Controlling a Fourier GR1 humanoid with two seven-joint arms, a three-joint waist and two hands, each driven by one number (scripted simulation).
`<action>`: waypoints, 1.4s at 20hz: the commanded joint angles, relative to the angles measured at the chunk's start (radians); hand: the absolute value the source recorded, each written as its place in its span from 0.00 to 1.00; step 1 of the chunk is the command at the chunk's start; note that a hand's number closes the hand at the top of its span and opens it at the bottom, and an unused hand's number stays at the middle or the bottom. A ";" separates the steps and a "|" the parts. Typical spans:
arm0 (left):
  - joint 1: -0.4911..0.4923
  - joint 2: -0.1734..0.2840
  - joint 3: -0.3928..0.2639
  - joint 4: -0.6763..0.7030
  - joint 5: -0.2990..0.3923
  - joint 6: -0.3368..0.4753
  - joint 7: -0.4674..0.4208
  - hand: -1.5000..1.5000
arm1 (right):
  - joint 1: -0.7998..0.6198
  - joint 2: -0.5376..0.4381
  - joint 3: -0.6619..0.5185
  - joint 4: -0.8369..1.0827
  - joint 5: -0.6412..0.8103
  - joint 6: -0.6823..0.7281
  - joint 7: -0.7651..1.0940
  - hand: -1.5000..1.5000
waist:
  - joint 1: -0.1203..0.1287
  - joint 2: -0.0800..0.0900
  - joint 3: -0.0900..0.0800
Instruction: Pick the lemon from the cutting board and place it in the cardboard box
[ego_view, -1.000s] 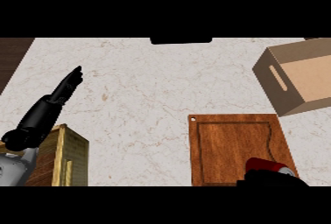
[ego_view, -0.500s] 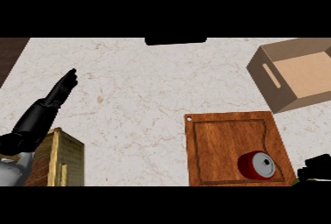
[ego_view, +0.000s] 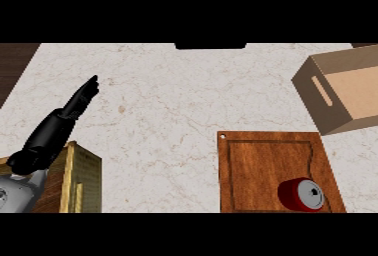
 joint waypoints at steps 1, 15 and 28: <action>-0.065 -0.045 -0.010 0.066 -0.020 -0.016 -0.008 0.50 | -0.150 -0.024 -0.053 0.154 -0.132 0.182 0.060 1.00 | 0.035 0.014 -0.013; -0.146 -0.064 -0.061 0.079 -0.001 -0.052 0.005 0.50 | -0.520 -0.001 0.224 0.600 0.368 0.206 0.051 1.00 | 0.126 0.039 -0.012; -0.139 -0.044 -0.074 0.074 0.015 -0.032 -0.014 0.50 | -0.695 0.116 0.434 0.869 0.659 0.200 -0.145 0.00 | 0.135 0.035 -0.008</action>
